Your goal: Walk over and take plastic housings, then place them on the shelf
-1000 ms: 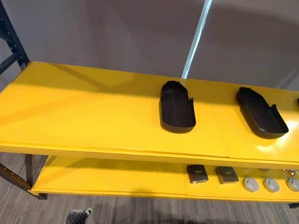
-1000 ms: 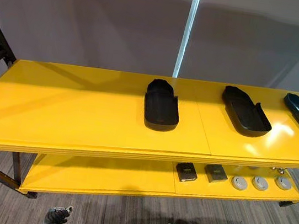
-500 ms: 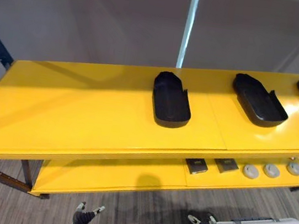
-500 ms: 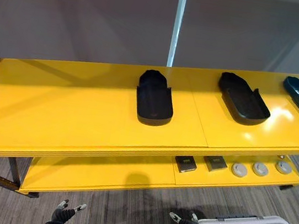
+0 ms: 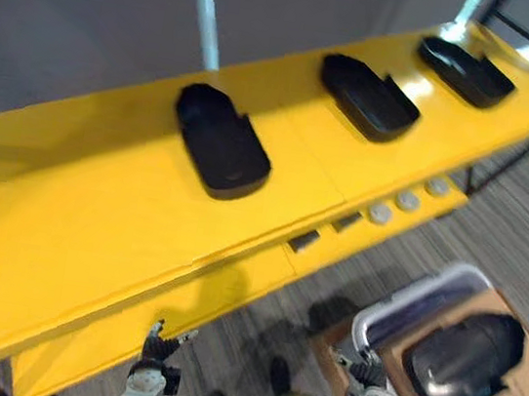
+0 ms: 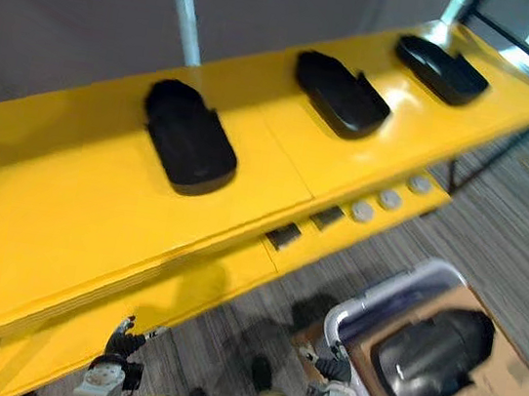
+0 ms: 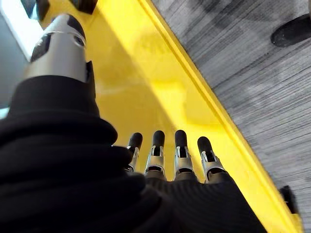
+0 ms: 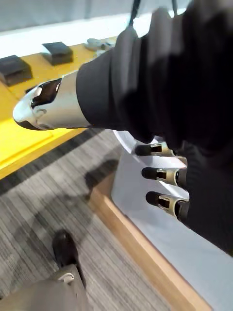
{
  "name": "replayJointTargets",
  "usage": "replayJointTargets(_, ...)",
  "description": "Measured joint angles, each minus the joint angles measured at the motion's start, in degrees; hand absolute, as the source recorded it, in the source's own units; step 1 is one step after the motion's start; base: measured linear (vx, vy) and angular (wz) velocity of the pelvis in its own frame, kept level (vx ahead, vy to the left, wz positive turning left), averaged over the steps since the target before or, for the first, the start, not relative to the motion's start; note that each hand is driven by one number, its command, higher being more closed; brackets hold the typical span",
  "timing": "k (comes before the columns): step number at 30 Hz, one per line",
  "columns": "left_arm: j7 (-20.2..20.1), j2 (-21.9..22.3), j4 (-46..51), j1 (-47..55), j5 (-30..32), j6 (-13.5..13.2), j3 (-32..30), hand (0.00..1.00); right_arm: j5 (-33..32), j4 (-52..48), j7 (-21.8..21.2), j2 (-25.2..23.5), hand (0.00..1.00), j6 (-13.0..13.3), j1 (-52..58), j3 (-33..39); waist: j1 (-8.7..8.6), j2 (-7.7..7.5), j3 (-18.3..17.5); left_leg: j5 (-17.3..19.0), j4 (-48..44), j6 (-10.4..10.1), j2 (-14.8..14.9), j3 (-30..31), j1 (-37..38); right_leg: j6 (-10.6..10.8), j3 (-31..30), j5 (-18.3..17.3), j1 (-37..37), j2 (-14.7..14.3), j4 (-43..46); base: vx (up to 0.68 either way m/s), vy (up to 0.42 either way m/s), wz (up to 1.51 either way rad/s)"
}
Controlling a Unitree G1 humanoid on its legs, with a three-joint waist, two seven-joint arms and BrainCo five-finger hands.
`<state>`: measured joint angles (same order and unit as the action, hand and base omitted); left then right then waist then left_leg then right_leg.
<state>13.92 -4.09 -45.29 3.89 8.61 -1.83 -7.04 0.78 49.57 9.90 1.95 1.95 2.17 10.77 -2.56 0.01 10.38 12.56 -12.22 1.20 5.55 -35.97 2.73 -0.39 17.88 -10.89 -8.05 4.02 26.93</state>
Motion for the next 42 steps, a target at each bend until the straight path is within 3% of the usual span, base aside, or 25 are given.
replayJointTargets(2, 0.0, -0.3, 0.0, 0.5, 0.0, 0.1, 0.0, 0.00, 0.5, 2.1, 0.0, 0.3, 0.00, -0.1, -0.5, 0.0, 0.14, -0.52, -0.3, 0.0, -0.8, 0.0, 0.6, -4.3, 0.3, 0.0, 5.8, -2.0, 2.0, 4.2, 1.9, -0.08, -0.100, -1.17)
replayJointTargets(3, 0.0, -0.6, 0.0, 0.9, 0.0, 0.2, 0.0, 0.00, 1.0, 3.2, 0.0, 0.3, 0.00, -0.1, -0.8, -0.1, 0.47, -1.58, -0.7, 0.0, -2.4, -0.1, 0.8, -6.6, -0.1, 1.2, 6.3, -1.9, 3.2, 6.0, -1.1, -0.10, -0.247, -1.65)
replayJointTargets(4, 0.0, -0.7, -0.4, 1.4, 0.0, 0.4, -0.1, 0.00, 1.6, 3.6, 0.0, 0.5, 0.00, -0.2, -1.3, -0.1, 0.59, -2.31, -0.8, 0.1, -4.2, -0.2, 1.3, -6.8, -0.6, 2.4, 3.6, -2.2, 4.2, 4.3, -6.7, -0.07, -0.277, -1.55)
replayJointTargets(5, 0.0, -0.5, -0.5, 1.7, 0.0, 0.6, -0.2, 0.00, 1.7, 3.6, 0.0, 0.9, 0.00, -0.1, -1.7, -0.1, 0.63, -2.06, -0.8, 0.2, -5.0, -0.4, 2.0, -6.8, -0.7, 2.1, 1.8, -1.9, 5.2, 2.8, -10.1, -0.06, -0.336, -1.63)
replayJointTargets(6, 0.0, 0.6, -1.4, 1.7, -0.1, 0.8, -0.1, 0.00, 1.8, 3.7, 0.0, 1.6, 0.00, -0.1, -2.2, -0.1, 0.50, -0.62, -0.7, 0.5, -7.9, -0.8, 5.1, -7.0, -1.3, 1.3, -0.9, 1.4, 6.7, -0.2, -14.8, -0.02, -0.261, -1.23)
replayJointTargets(8, -0.1, 1.4, -1.5, 1.7, 0.0, 0.8, 0.3, 0.00, 2.0, 3.7, 0.0, 1.7, 0.00, -0.1, -1.4, 0.1, 0.31, -0.61, -0.7, 0.7, -13.6, -1.2, 8.8, -7.9, -1.1, -0.1, -4.0, 3.3, 9.0, -2.9, -18.7, 0.00, -0.251, -1.17)
replayJointTargets(9, -0.1, 1.8, -1.5, 1.5, 0.0, 0.7, 0.7, 0.00, 2.0, 3.6, 0.0, 1.8, 0.00, -0.1, -0.2, 0.0, 0.26, -0.55, -0.7, 0.9, -19.7, -1.5, 12.3, -8.1, -1.2, -0.7, -6.1, 3.7, 10.6, -4.6, -19.9, 0.04, -0.241, -1.25)
replayJointTargets(10, -0.2, 2.0, -1.4, 1.3, -0.1, 0.7, 1.3, 0.00, 2.0, 3.7, 0.0, 2.0, 0.00, -0.1, 0.9, 0.0, 0.14, -0.06, -0.5, 0.3, -27.0, -1.4, 16.0, -6.7, -2.2, -1.4, -8.4, 3.7, 11.4, -6.4, -20.1, 0.04, -0.166, -1.11)
replayJointTargets(11, -0.2, 2.1, -1.4, 1.3, -0.1, 0.7, 1.7, 0.00, 2.0, 3.7, 0.0, 2.1, 0.00, -0.1, 1.2, 0.0, 0.17, 0.23, -0.4, -0.4, -30.1, -0.7, 17.5, -4.9, -2.9, -2.0, -9.7, 3.6, 11.9, -7.2, -20.0, 0.04, -0.090, -1.13)
replayJointTargets(12, -0.2, 2.3, -1.5, 1.3, -0.1, 0.7, 2.6, 0.00, 1.9, 3.7, 0.1, 2.3, 0.00, -0.2, 1.6, 0.0, 0.17, 0.62, 0.1, -1.4, -35.3, -0.6, 18.2, 1.1, -5.8, -2.7, -12.5, 3.3, 12.2, -7.9, -19.3, 0.04, 0.002, -1.24)
replayJointTargets(13, -0.3, 2.9, -1.4, 1.5, -0.1, 0.7, 3.0, 0.00, 1.9, 3.7, 0.2, 2.9, 0.00, -0.5, 2.0, 0.2, 0.26, 0.43, 0.5, 0.6, -36.3, -2.7, 15.2, 9.3, -8.2, -3.0, -15.5, 3.0, 11.8, -7.8, -18.0, 0.05, 0.036, -1.29)
replayJointTargets(14, -0.3, 3.1, -1.4, 1.6, -0.1, 0.7, 3.0, 0.00, 1.8, 3.7, 0.2, 3.2, 0.00, -0.6, 2.0, 0.4, 0.30, 0.64, 0.6, 1.5, -35.5, -3.5, 13.1, 12.9, -8.8, -3.0, -17.4, 3.0, 11.8, -7.6, -17.7, 0.05, 0.099, -1.41)
replayJointTargets(15, -0.3, 3.4, -1.4, 2.1, -0.2, 0.7, 3.1, 0.00, 1.5, 3.6, 0.3, 3.3, 0.00, -0.7, 2.0, 1.1, 0.41, 0.22, 1.0, 2.7, -32.2, -4.9, 9.1, 19.1, -9.8, -2.9, -20.3, 3.0, 11.7, -7.2, -17.3, 0.05, 0.126, -1.32)
replayJointTargets(16, -0.2, 3.4, -1.4, 2.5, -0.2, 0.7, 3.5, 0.00, 1.2, 3.6, 0.4, 2.9, 0.00, -0.7, 2.2, 2.2, 0.31, 0.50, 1.0, 3.1, -26.8, -5.5, 5.6, 24.2, -10.2, -2.7, -22.8, 2.9, 11.7, -6.8, -16.8, 0.05, 0.143, -1.24)
replayJointTargets(17, -0.2, 3.4, -1.4, 2.5, -0.2, 0.7, 3.8, 0.00, 0.7, 3.6, 0.6, 2.8, 0.00, -0.7, 2.4, 2.6, 0.32, 0.79, 0.9, 3.2, -23.2, -5.9, 4.1, 26.7, -10.2, -2.5, -23.9, 2.9, 11.6, -6.7, -16.7, 0.05, 0.218, -0.99)
replayJointTargets(19, -0.2, 3.6, -1.4, 2.5, -0.3, 0.7, 4.6, 0.00, -0.7, 3.0, 1.3, 3.2, 0.00, -0.6, 3.5, 4.1, 0.28, 3.15, 0.3, 1.0, -9.8, -6.0, 1.5, 33.5, -9.5, -0.6, -26.5, 2.0, 10.0, -7.6, -16.0, 0.04, 0.231, -0.79)
replayJointTargets(20, -0.2, 3.4, -1.6, 2.3, -0.3, 0.7, 4.6, 0.00, -1.1, 3.1, 1.4, 3.0, 0.00, -0.6, 3.6, 4.7, 0.37, 3.24, 0.4, -0.7, -9.3, -4.5, 1.3, 33.1, -9.1, 0.0, -27.3, 1.5, 9.9, -7.4, -15.6, 0.10, 0.241, -0.54)
replayJointTargets(21, -0.2, 2.6, -1.8, 2.3, -0.3, 0.7, 4.4, 0.00, -2.2, 2.8, 1.4, 1.9, 0.00, -0.5, 4.1, 5.2, 0.16, 2.75, -0.2, -0.9, -7.0, -4.3, 0.0, 31.2, -7.7, 1.1, -27.9, 0.9, 9.9, -5.8, -15.5, 0.10, 0.185, -0.24)
replayJointTargets(24, -0.2, 1.4, -2.6, 1.7, -0.3, 0.8, 4.4, 0.00, -4.9, 2.4, 1.7, 0.6, 0.00, -0.4, 5.3, 8.1, -0.12, 0.61, -1.1, -2.9, -2.0, -2.0, -3.4, 30.0, -6.2, 2.8, -27.8, 0.9, 10.0, -2.2, -17.1, 0.14, 0.210, -0.01)
replayJointTargets(27, -0.1, 0.8, -2.6, 2.3, -0.8, 1.4, 4.3, 0.00, -7.5, -3.1, 2.5, 0.7, 0.00, -0.1, 6.5, 11.4, 0.01, 0.34, -1.4, -4.1, 1.9, -0.9, -5.4, 28.7, -3.4, 4.0, -27.4, 1.7, 11.7, -0.1, -19.4, 0.17, 0.141, -0.12)
replayJointTargets(32, 0.0, 0.4, -2.5, 2.6, -2.8, 1.4, 3.7, 0.00, -9.8, -11.8, 4.2, 0.4, 0.00, 0.6, 7.1, 17.1, 0.09, 0.13, -2.0, -4.1, 3.6, -0.9, -5.9, 28.1, -0.2, 4.7, -26.9, 2.4, 14.3, 0.2, -20.1, 0.11, 0.057, -0.02)
replayJointTargets(42, 0.2, 2.5, -1.1, 6.8, -4.0, 1.5, 0.0, 0.00, -9.7, -38.8, 11.6, 0.8, 0.00, 2.5, 9.6, 30.0, -0.12, -0.58, -4.8, -4.8, 6.4, -1.2, -5.2, 28.2, 3.1, 4.6, -24.3, 2.4, 15.9, -0.2, -19.2, 0.03, -0.022, 0.01)
